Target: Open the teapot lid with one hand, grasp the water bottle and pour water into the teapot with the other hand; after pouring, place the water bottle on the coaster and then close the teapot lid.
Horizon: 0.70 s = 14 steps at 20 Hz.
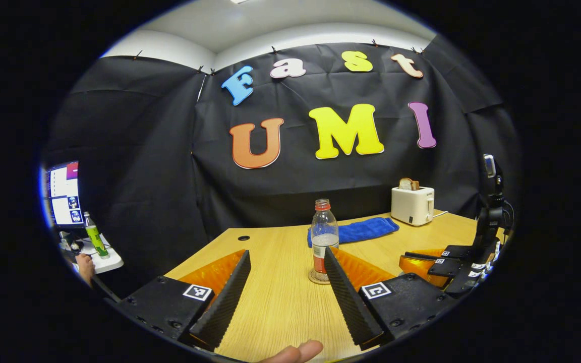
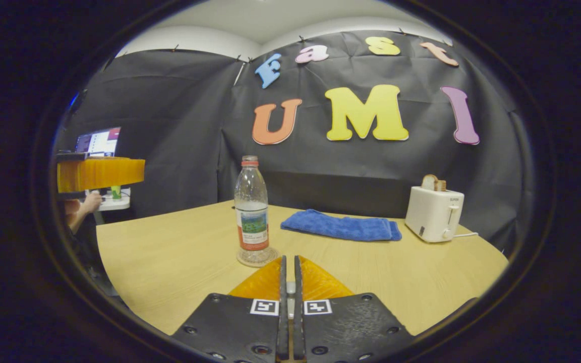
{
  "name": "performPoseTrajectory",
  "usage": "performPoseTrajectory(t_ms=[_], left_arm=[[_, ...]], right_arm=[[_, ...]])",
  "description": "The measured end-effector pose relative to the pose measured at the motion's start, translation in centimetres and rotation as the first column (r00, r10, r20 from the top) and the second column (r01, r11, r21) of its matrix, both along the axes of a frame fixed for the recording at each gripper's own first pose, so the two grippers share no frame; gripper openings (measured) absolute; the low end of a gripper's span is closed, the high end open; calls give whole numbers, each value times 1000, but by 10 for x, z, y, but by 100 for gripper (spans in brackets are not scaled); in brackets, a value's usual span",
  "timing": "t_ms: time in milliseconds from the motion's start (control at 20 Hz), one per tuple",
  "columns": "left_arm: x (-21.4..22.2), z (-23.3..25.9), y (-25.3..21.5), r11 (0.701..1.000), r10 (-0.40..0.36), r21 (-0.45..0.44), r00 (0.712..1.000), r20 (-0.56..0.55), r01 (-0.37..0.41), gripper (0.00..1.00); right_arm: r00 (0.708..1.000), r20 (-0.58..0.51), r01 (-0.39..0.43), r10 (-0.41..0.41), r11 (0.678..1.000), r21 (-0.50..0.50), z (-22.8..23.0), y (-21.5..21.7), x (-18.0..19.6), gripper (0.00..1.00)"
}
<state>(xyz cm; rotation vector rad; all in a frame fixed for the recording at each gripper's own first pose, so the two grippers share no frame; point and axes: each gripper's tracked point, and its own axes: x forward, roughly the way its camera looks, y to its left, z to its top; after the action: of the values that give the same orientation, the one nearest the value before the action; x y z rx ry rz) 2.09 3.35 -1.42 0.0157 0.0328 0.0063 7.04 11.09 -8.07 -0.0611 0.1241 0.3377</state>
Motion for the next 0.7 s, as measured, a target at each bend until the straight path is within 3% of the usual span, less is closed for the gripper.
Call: performPoseTrajectory(t_ms=[350, 700], left_arm=[[-3, -4, 11, 1000, 3, -8, 1000, -5, -3, 92], [-5, -4, 10, 1000, -19, -21, 1000, 0, 19, 92]], right_arm=[[997, -33, 65, -64, 997, 31, -12, -20, 11, 4], [996, -59, 77, -74, 995, 61, -12, -16, 11, 6]])
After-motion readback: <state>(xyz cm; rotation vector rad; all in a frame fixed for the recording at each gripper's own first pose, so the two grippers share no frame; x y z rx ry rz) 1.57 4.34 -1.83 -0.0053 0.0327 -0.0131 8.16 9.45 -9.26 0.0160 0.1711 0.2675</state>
